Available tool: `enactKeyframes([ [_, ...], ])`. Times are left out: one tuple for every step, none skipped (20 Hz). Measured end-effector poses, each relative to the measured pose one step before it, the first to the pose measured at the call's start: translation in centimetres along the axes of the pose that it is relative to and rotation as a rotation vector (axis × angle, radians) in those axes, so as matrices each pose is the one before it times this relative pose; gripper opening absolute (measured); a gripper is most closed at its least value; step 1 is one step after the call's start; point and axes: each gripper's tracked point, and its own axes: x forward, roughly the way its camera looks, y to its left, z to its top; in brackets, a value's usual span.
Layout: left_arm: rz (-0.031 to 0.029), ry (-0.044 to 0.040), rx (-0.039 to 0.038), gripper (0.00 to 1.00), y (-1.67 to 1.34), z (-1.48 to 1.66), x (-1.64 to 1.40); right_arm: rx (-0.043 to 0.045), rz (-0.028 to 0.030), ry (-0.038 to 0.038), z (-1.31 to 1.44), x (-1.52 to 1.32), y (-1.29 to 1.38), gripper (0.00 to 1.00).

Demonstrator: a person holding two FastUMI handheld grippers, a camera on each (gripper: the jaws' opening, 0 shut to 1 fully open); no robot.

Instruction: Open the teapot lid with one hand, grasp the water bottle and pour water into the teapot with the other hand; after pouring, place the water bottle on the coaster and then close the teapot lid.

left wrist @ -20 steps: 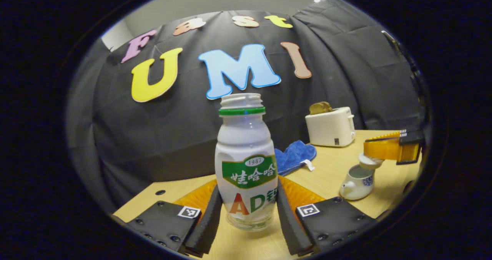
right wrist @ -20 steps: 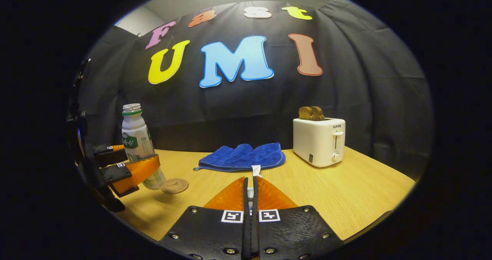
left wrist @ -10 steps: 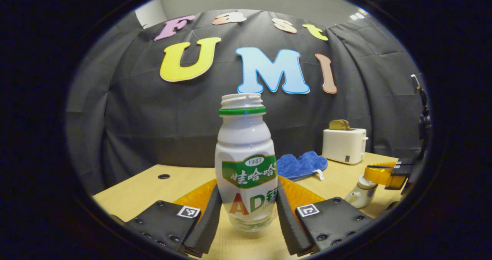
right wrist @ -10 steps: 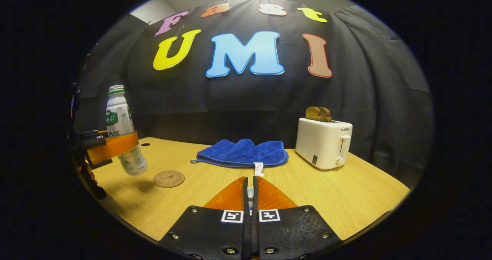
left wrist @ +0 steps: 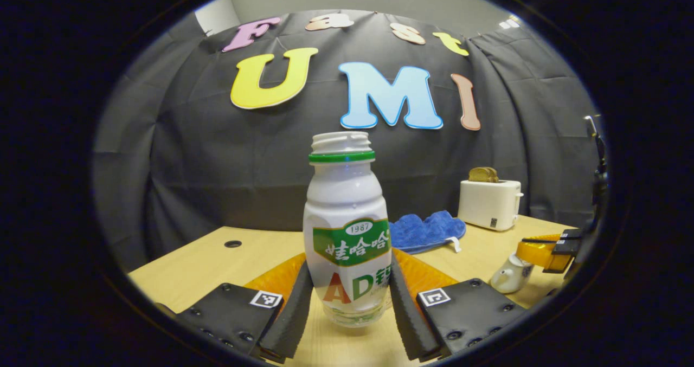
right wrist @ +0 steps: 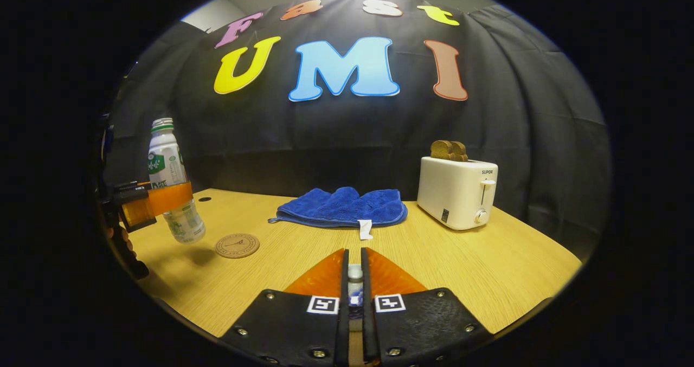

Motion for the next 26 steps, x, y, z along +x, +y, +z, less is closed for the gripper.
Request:
enactKeyframes([
  [0.0005,0.00808,0.00235,0.8,-0.007,-0.272,0.111,0.00214,0.01088,-0.01152,0.237,-0.425,0.248,0.17],
  [-0.00256,0.00761,0.00058,0.8,-0.034,-0.231,0.114,-0.00092,0.00923,-0.01124,0.27,-0.032,0.286,0.36],
  [-0.0048,0.00772,-0.0024,0.8,-0.202,-0.29,0.216,-0.0047,-0.00205,-0.01934,0.449,-0.449,-0.07,0.66],
  [-0.00778,0.0077,-0.00522,0.8,-0.194,-0.295,0.272,-0.00669,-0.00273,-0.02027,0.447,-0.184,0.01,0.66],
  [-0.00821,0.0089,-0.00215,0.76,-0.163,-0.239,0.241,-0.0082,-0.00393,-0.01772,0.435,-0.339,0.034,0.66],
  [-0.00863,0.01059,0.00114,0.78,-0.165,-0.358,0.373,-0.00955,-0.0051,-0.0167,0.393,-0.184,-0.017,0.66],
  [-0.00067,0.00727,0.00333,0.8,-0.041,-0.367,0.382,-0.0086,-0.00561,-0.01323,0.24,-0.292,-0.065,0.66],
  [-0.00597,0.00814,0.00127,0.76,0.001,-0.173,0.399,-0.00364,-0.00003,-0.01008,0.263,-0.177,0.03,0.66],
  [-0.00797,0.00648,-0.003,0.72,-0.14,-0.142,0.283,0.00198,0.00251,-0.00616,0.108,-0.149,0.107,0.66],
  [-0.00861,0.00528,-0.00618,0.8,-0.03,-0.05,0.456,0.00653,0.00356,-0.00316,0.116,-0.083,0.081,0.66],
  [-0.00725,0.00524,-0.01067,0.8,0.008,-0.049,0.538,0.00686,0.00132,-0.00197,0.108,-0.063,-0.046,0.66],
  [-0.0096,0.00653,-0.01534,0.8,0.054,0.036,0.505,0.00417,-0.00098,-0.00249,0.146,-0.112,-0.08,0.66],
  [-0.00842,0.00306,-0.01376,0.8,-0.035,0.027,0.4,0.00334,-0.0026,-0.00332,0.075,-0.072,-0.129,0.66],
  [-0.00752,0.00277,-0.00493,0.81,0.126,0.093,0.517,0.0027,-0.00105,-0.00381,0.096,-0.098,-0.097,0.66],
  [-0.00657,-0.00077,0.00194,0.72,0.04,-0.112,0.715,0.00393,-0.00395,-0.00071,-0.075,-0.027,-0.122,0.66],
  [-0.00862,0.00375,0.00636,0.8,-0.024,0.061,0.631,0.00551,-0.00464,0.00221,0.018,-0.015,-0.161,0.66],
  [-0.01203,0.00428,0.00534,0.8,-0.176,-0.147,0.555,0.00544,-0.00333,0.00119,-0.018,0.026,-0.157,0.66],
  [-0.01013,0.00787,0.00672,0.8,-0.167,-0.149,0.575,0.00537,-0.00293,0.00085,0.036,-0.042,-0.038,0.66],
  [-0.00864,0.01055,0.00014,0.76,-0.129,-0.358,0.545,0.00389,-0.00183,0.0016,-0.086,0.033,-0.119,0.66],
  [-0.00453,0.01136,-0.00111,0.78,-0.04,-0.398,0.454,0.0017,-0.0025,-0.00089,0.039,-0.018,-0.091,0.66],
  [0.00126,-0.0122,0.00616,0.8,-0.015,0.297,0.279,0.00014,-0.00362,-0.00138,0.071,-0.058,-0.161,0.66],
  [-0.00032,-0.00128,0.0029,0.81,-0.076,0.107,0.283,0.00007,-0.00053,-0.00111,0.005,0.085,0.002,0.66],
  [0.00121,-0.00415,0.00449,0.81,0.075,0.233,0.229,-0.00092,-0.00049,0.00045,-0.008,0.07,0.003,0.66],
  [0.00373,-0.00258,0.00799,0.8,0.064,0.251,0.02,-0.00137,0.00065,0.00003,0.043,0.012,0.055,0.66],
  [0.00269,-0.00247,0.00527,0.8,-0.099,-0.19,0.18,-0.00059,0.0003,0.0017,-0.09,-0.056,0.022,0.66],
  [-0.00492,-0.00171,-0.00176,0.76,-0.178,-0.055,0.1,-0.00094,-0.00026,0.00269,-0.101,0.01,-0.033,0.66],
])
